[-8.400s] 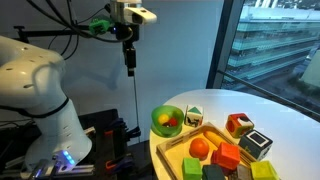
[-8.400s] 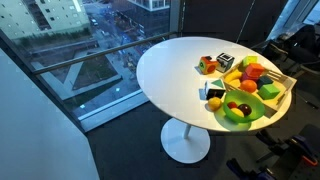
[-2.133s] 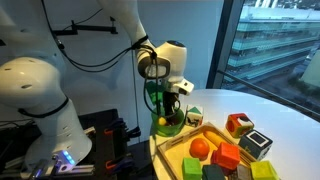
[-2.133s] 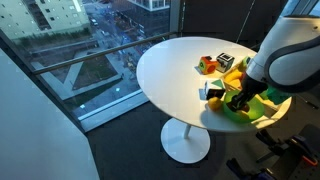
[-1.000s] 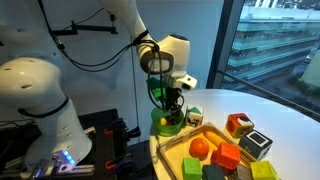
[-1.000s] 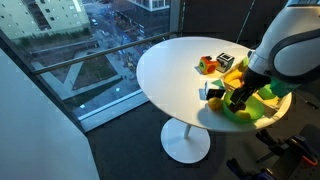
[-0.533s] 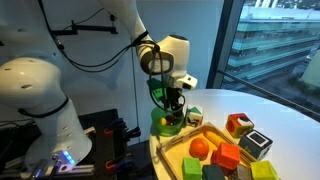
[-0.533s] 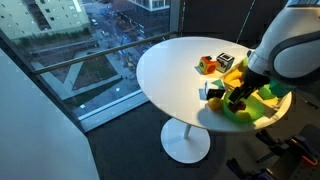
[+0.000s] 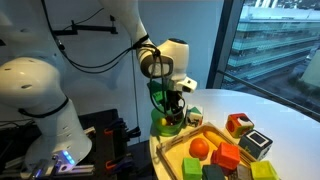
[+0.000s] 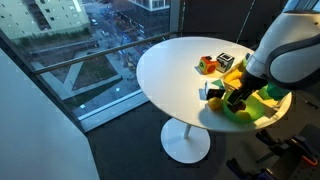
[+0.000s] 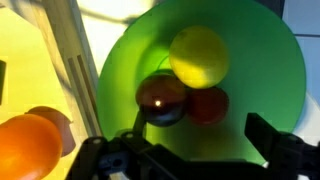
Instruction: Move the brown fruit from the green bowl to the wooden tray
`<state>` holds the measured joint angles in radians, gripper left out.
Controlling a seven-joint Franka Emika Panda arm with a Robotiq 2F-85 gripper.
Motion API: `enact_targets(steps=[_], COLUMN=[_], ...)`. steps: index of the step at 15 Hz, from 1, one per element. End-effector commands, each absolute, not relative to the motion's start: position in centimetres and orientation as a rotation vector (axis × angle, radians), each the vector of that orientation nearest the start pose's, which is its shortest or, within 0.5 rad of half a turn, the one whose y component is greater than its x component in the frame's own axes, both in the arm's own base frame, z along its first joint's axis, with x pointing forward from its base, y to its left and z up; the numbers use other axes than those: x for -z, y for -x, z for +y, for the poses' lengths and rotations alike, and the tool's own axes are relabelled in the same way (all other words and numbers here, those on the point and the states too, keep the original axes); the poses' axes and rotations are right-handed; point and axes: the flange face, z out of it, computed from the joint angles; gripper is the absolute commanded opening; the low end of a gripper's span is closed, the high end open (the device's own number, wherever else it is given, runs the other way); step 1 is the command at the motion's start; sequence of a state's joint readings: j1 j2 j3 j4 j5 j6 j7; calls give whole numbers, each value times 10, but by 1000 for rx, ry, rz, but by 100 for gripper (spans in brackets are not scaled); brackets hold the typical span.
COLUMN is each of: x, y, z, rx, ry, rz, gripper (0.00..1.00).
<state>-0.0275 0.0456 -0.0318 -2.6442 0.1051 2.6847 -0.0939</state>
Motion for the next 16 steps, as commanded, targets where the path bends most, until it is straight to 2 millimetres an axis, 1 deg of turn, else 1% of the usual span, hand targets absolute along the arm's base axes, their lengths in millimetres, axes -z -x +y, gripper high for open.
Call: enact_targets(steps=[1, 14, 15, 16], x=[-224, -209, -208, -207], y=[-424, -419, -419, -418], z=[-32, -36, -36, -37], rx=[5, 27, 20, 15], ry=[3094, 3078, 3078, 3079], rz=[78, 55, 57, 58], gripper=[100, 100, 75, 72])
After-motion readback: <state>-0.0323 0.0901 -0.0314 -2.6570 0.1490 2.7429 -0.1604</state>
